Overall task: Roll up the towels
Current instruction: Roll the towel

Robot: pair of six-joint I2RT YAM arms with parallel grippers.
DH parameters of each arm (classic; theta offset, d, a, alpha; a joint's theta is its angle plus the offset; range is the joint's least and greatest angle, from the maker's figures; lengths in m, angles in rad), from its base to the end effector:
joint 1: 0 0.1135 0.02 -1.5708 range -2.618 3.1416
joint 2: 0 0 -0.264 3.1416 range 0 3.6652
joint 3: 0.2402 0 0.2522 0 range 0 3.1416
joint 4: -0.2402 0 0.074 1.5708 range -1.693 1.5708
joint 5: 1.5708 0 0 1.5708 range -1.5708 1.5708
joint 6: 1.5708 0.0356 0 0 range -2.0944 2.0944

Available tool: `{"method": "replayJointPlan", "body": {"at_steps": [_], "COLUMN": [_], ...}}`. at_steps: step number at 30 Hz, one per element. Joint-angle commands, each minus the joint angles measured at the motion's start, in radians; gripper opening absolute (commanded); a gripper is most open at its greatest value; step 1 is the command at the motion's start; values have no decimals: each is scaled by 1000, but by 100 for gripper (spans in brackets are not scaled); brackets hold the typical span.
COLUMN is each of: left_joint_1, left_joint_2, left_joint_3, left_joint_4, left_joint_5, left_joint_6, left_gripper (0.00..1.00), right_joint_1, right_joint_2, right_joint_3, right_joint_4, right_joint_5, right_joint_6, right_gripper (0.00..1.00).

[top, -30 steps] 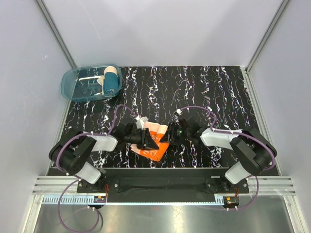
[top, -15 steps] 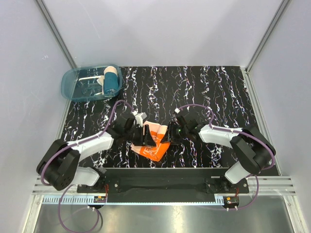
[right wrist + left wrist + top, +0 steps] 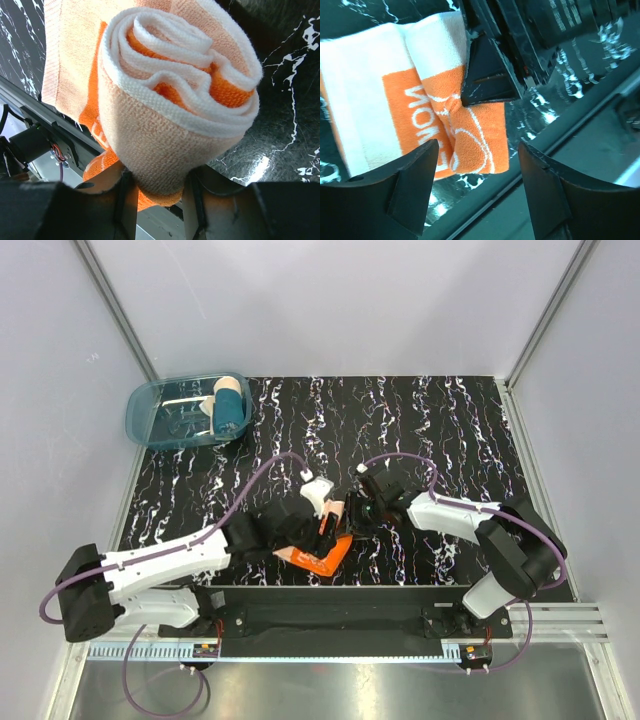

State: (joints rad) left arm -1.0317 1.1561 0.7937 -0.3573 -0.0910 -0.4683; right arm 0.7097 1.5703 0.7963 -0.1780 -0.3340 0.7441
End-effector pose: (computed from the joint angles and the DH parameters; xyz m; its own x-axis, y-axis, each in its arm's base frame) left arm 0.1292 -0.2097 0.2522 -0.6719 0.2476 -0.6981 0.5786 0.7638 -0.2860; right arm 0.2195 0.2040 0.1615 -0.9692 0.0110 -0.2459 -0.1405 0.7956 0.5893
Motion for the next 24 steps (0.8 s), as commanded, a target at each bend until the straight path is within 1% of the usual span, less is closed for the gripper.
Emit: {"method": "replayJointPlan", "body": {"at_steps": [1, 2, 7, 8, 10, 11, 13, 17, 20, 24], "left_joint_1": [-92, -135, -240, -275, -304, -321, -332, -335, -337, -335], "left_joint_2": [-6, 0, 68, 101, 141, 187, 238, 356, 390, 383], "left_joint_3": [39, 36, 50, 58, 67, 73, 101, 110, 95, 49], "left_joint_4": [-22, -8, 23, 35, 49, 47, 37, 32, 27, 21], "left_joint_5": [-257, -278, -383, -403, -426, -434, -452, -461, -460, -452], "left_joint_6": [60, 62, 77, 80, 88, 86, 77, 57, 25, -27], "left_gripper": [71, 72, 72, 72, 71, 70, 70, 68, 68, 66], "right_joint_1": [17, 17, 22, 22, 25, 25, 27, 27, 27, 27], "right_joint_2": [7, 7, 5, 2, 2, 2, 0, -7, -19, -27], "right_joint_3": [14, 15, 23, 24, 27, 30, 34, 34, 32, 30], "right_joint_4": [-112, -115, -121, -126, -126, -132, -135, -150, -163, -173], "right_joint_5": [35, 32, 29, 30, 30, 30, 32, 41, 47, 53], "right_joint_6": [-35, -32, -25, -23, -20, -20, -20, -22, -23, -23], "right_gripper": [38, 38, 38, 38, 38, 38, 38, 38, 38, 38]}}
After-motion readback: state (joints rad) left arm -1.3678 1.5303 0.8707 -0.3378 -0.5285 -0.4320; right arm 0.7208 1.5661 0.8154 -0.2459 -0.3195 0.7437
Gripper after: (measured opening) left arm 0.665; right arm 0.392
